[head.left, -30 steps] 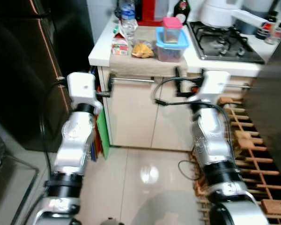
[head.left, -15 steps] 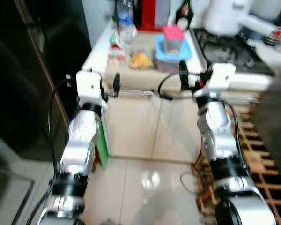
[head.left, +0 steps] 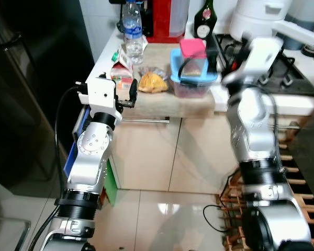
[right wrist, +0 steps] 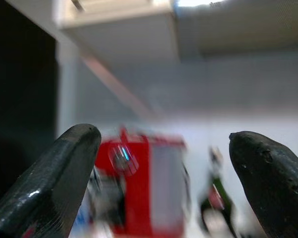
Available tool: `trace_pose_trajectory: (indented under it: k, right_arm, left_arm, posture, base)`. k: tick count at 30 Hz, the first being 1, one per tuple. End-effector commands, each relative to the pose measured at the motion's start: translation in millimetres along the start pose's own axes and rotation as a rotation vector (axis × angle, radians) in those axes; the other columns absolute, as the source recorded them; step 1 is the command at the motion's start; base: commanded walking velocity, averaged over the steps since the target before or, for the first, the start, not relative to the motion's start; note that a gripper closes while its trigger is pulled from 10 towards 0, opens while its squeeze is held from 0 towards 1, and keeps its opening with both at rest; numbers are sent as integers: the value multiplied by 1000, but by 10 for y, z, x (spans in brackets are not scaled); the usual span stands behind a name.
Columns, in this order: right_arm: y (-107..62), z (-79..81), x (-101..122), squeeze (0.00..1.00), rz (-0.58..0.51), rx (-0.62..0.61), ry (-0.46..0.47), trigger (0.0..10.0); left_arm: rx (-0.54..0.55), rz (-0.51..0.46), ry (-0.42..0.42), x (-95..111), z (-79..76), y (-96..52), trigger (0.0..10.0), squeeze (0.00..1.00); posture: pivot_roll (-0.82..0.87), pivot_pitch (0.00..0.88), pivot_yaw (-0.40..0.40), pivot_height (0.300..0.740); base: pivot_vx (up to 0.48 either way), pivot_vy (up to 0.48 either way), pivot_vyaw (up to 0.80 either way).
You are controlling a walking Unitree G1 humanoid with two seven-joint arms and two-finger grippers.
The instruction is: Restocking fridge
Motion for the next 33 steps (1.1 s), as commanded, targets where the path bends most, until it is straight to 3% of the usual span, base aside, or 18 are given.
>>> trace_pose_trajectory:
  k: [1, 10, 13, 25, 33]
  right_arm:
    - [58, 51, 0, 0, 30, 8, 1, 10000]
    - [61, -13, -104, 0, 164, -13, 38, 10000]
    - [-43, -19, -270, 0, 253, -21, -30, 10000]
    - [-308, -226, -343, 0, 421, -101, -63, 10000]
    - [-453, -211, -514, 0, 561, -104, -55, 10000]
  left_arm:
    - [45, -50, 18, 107, 93, 10, 10000, 0]
    - [31, -71, 3, 137, 75, -6, 10000, 0]
    - [31, -67, 5, 119, 76, -18, 10000, 0]
    - [34, -56, 3, 98, 80, -28, 10000, 0]
    - [31, -48, -7, 73, 61, -11, 10000, 0]
  posture:
    - [21, 0, 6, 740]
    - [27, 0, -5, 740]
    - [21, 0, -2, 740]
    - [-6, 0, -8, 740]
    - [-16, 0, -4, 740]
  base:
    - [480, 0, 0]
    - [0, 0, 0]
    - [0, 0, 0]
    - [0, 0, 0]
    - [0, 0, 0]
Point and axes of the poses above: a point about 5 cm out from each wrist's last joint towards the gripper, its own y axis pointing out of the wrist towards the gripper, its own x axis along the axis of the wrist's last joint, z = x × y, the point moved 2 cm from there along y, pointing out of the wrist towards the gripper, and after that the axes turned 11 degrees about -y, right-handed, at the moved point
